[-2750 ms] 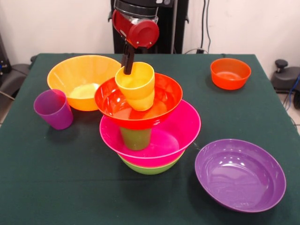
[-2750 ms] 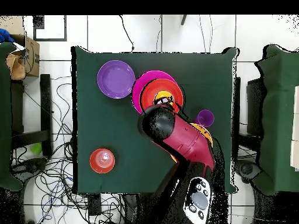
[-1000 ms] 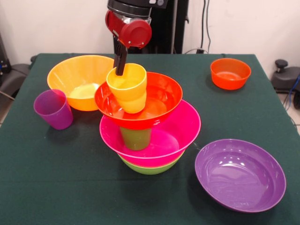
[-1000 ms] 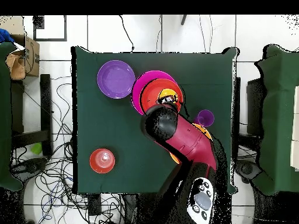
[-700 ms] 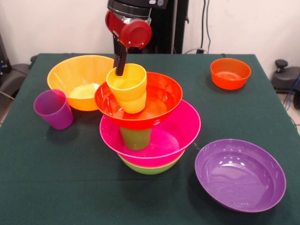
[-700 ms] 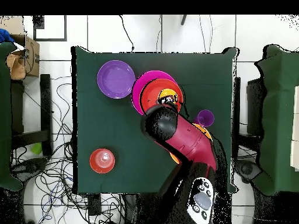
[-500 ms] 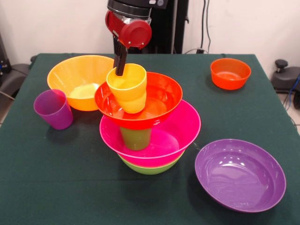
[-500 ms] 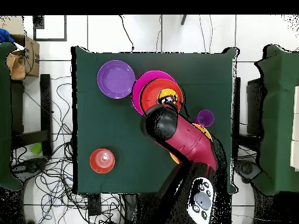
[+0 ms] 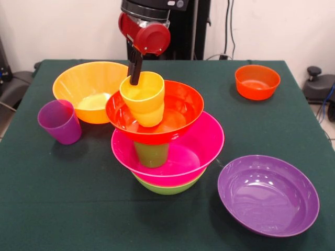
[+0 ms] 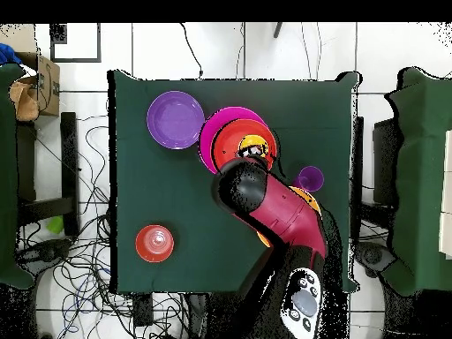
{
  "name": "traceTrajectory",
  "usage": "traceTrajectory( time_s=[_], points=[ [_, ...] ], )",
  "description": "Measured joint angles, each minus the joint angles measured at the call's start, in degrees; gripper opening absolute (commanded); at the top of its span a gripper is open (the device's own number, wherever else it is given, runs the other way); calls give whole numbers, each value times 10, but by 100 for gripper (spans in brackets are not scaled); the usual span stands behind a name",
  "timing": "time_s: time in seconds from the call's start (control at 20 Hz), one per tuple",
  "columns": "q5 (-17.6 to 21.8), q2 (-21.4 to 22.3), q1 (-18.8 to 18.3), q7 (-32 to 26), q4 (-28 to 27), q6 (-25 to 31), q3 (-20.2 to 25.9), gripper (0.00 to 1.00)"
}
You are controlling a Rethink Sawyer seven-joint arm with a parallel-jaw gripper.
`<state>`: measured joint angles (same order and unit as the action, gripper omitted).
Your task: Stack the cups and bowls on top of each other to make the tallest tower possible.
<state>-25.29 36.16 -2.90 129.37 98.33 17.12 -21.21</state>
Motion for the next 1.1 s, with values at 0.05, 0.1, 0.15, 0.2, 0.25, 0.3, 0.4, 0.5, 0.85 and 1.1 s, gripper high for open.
traceTrajectory(
  time_s=[0.05,0.1,0.15,0.2,0.25,0.3,0.4,0.5,0.85,1.1],
  points=[
    [0,-1,1,0,0,-1,0,0],
    [0,-2,1,0,0,-1,-1,0],
    [-1,-7,3,0,0,-4,-2,0],
    [-2,-10,3,0,0,-6,-2,0],
    [-2,-12,3,0,0,-9,-3,0],
    [-2,-14,4,0,0,-12,-3,0],
    [-2,-15,4,0,0,-16,-5,0],
    [-3,-17,4,0,0,-24,-7,0],
    [-5,-20,4,0,0,-45,-8,0],
    [-11,-23,7,0,0,-46,-10,0]
  ],
)
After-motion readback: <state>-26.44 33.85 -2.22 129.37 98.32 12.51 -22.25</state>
